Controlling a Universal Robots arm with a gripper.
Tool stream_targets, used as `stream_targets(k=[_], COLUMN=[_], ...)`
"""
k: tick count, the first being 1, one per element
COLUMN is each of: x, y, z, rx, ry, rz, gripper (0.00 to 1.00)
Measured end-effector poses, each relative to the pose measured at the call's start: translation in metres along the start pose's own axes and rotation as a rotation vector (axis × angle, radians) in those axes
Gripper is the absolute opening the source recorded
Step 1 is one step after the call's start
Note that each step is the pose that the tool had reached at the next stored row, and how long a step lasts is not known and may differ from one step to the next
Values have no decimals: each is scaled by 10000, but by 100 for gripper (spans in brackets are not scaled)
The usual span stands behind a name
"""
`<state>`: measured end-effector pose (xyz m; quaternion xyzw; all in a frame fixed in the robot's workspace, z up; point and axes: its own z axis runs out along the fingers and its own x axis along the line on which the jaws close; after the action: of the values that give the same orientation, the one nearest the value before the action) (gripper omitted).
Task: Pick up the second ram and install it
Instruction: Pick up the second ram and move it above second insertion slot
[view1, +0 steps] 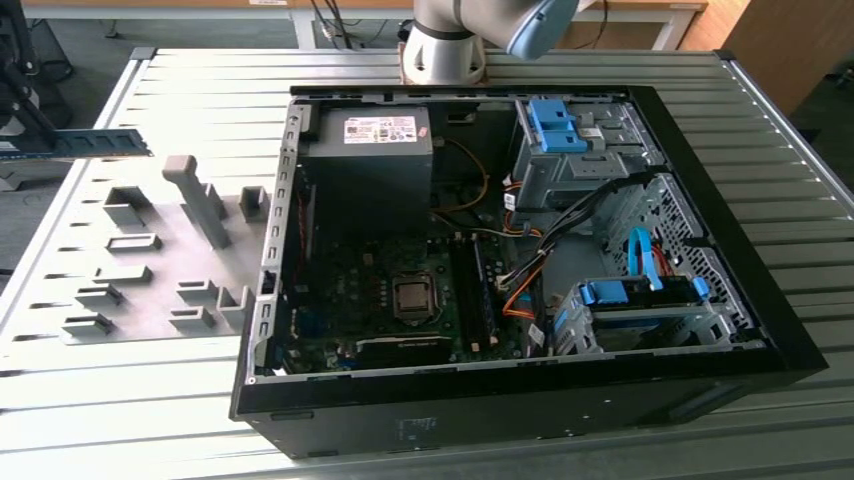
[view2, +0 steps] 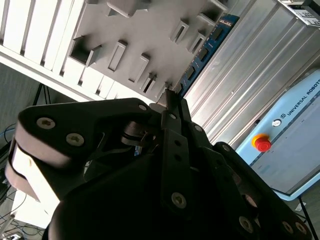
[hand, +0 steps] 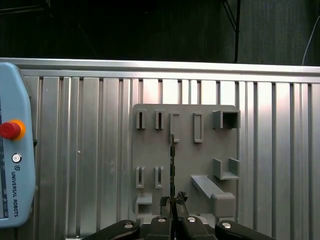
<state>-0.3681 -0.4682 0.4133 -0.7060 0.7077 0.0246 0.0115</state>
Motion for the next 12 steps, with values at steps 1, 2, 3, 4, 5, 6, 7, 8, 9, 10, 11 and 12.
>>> stream_targets(k=[1, 2, 3, 4, 5, 6, 7, 8, 9, 10, 11, 12], x=[0, 0, 0, 0, 0, 0, 0, 0, 0, 0, 0, 0], y=[-9, -18, -26, -34, -42, -49, -55, -62, -69, -76, -83, -91], z=[0, 0, 0, -1, -1, -1, -1, -1, -1, -2, -2, -2], rx=[0, 1, 1, 0, 0, 0, 0, 0, 0, 0, 0, 0], ry=[0, 0, 0, 0, 0, 0, 0, 0, 0, 1, 0, 0], rz=[0, -1, 0, 0, 0, 0, 0, 0, 0, -1, 0, 0], gripper=[14, 14, 14, 14, 14, 14, 14, 14, 14, 14, 14, 14])
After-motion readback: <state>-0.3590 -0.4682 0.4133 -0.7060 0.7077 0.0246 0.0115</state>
